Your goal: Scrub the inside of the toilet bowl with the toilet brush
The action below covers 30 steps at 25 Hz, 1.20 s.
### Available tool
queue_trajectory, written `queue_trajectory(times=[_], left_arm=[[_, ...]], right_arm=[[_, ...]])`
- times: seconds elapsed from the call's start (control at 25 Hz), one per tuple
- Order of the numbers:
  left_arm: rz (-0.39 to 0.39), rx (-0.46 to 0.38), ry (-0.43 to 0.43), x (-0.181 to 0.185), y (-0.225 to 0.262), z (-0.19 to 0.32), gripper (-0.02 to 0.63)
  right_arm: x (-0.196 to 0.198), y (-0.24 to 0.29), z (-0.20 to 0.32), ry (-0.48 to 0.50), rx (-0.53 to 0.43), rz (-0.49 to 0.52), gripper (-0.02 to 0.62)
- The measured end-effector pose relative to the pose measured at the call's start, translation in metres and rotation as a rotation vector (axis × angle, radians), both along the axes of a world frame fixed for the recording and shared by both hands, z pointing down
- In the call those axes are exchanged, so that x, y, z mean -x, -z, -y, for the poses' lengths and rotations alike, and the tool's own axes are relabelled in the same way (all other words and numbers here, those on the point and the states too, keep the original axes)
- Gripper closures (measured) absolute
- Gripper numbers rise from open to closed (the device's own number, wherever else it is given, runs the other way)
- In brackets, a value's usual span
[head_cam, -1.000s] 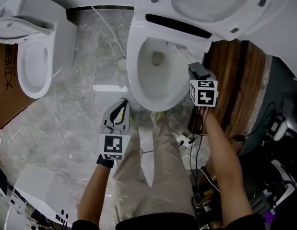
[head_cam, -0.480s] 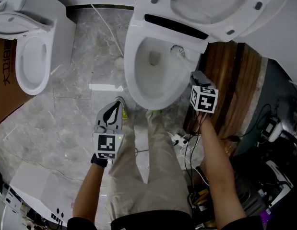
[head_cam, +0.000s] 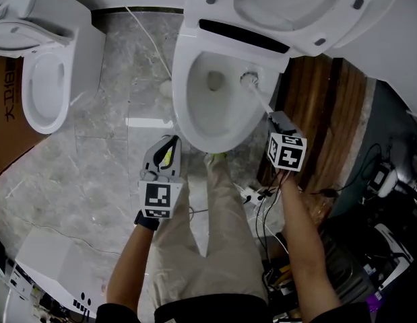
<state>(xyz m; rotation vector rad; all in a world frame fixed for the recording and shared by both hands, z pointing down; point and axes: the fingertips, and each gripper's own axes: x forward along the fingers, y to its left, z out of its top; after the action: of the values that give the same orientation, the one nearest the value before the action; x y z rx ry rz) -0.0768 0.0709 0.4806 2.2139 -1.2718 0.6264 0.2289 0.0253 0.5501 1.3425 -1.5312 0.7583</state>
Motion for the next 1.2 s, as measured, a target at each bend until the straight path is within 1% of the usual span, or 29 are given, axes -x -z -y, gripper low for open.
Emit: queue_trajectory(times=[0.08, 0.28, 0.4, 0.52, 0.72, 0.8, 0.92, 1.2], left_arm=[[-0.008, -0.001, -0.006, -0.008, 0.002, 0.001, 0.588], [0.006, -0.007, -0.096, -0.026, 0.007, -0.007, 0.588], [0.011, -0.005, -0.119, -0.026, 0.009, -0.010, 0.588], [0.021, -0.006, -0.119, -0.024, 0.010, -0.009, 0.588], [0.027, -0.004, -0.126, -0.021, 0.009, -0.007, 0.588], [0.030, -0.004, -0.128, -0.020, 0.009, -0.007, 0.588], [0.022, -0.007, -0.126, -0.026, 0.010, -0.005, 0.588], [0.005, 0.007, -0.119, -0.027, 0.010, -0.007, 0.588]], right_arm=[[-0.001, 0.001, -0.008, 0.017, 0.010, -0.004, 0.436], [0.000, -0.001, -0.032, 0.046, 0.037, -0.005, 0.437], [0.002, 0.001, -0.043, 0.059, 0.046, -0.009, 0.437], [0.004, 0.002, -0.050, 0.080, 0.051, -0.010, 0.437], [0.007, 0.002, -0.067, 0.084, 0.075, -0.009, 0.438], [0.012, 0.002, -0.075, 0.104, 0.087, -0.011, 0.439], [0.015, 0.006, -0.082, 0.140, 0.101, -0.023, 0.439], [0.030, 0.008, -0.099, 0.176, 0.140, -0.017, 0.439]])
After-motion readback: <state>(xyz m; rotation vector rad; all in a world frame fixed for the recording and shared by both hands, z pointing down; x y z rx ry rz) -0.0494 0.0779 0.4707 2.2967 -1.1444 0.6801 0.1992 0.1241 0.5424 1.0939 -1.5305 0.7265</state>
